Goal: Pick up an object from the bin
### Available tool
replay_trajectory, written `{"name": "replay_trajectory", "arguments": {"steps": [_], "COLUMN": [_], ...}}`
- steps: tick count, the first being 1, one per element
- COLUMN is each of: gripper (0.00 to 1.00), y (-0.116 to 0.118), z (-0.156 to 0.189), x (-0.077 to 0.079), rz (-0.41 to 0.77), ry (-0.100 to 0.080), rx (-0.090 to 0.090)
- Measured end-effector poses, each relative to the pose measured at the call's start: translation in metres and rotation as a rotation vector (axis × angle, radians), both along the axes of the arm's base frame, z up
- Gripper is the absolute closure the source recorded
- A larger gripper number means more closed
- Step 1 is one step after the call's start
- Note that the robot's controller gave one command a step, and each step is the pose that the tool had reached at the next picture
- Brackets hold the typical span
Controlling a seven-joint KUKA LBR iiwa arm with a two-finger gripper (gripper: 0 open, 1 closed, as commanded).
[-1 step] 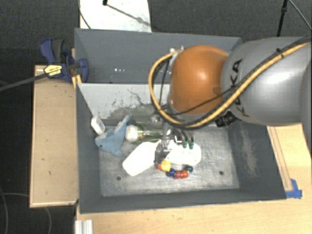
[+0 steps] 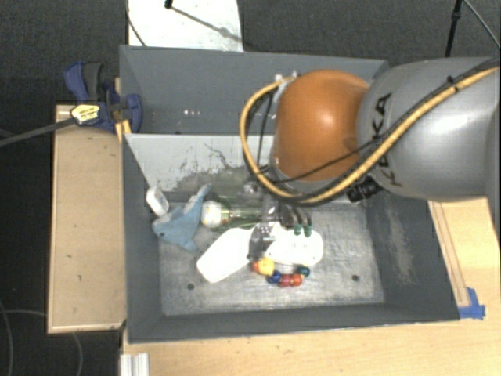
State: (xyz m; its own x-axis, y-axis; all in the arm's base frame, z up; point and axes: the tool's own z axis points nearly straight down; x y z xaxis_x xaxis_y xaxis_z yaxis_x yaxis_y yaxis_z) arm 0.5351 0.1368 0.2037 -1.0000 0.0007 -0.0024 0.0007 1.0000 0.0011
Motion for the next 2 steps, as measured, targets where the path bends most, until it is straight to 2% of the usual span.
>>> {"name": "replay_trajectory", "arguments": {"steps": [1, 2], "gripper": [0.0, 0.0], "y": [-0.011, -0.017], "z": [-0.041, -0.07], "x": [0.019, 0.022], "rz": [0.288, 0.46], "ry": [-0.007, 0.003], "rx": [0.0, -0.001]}}
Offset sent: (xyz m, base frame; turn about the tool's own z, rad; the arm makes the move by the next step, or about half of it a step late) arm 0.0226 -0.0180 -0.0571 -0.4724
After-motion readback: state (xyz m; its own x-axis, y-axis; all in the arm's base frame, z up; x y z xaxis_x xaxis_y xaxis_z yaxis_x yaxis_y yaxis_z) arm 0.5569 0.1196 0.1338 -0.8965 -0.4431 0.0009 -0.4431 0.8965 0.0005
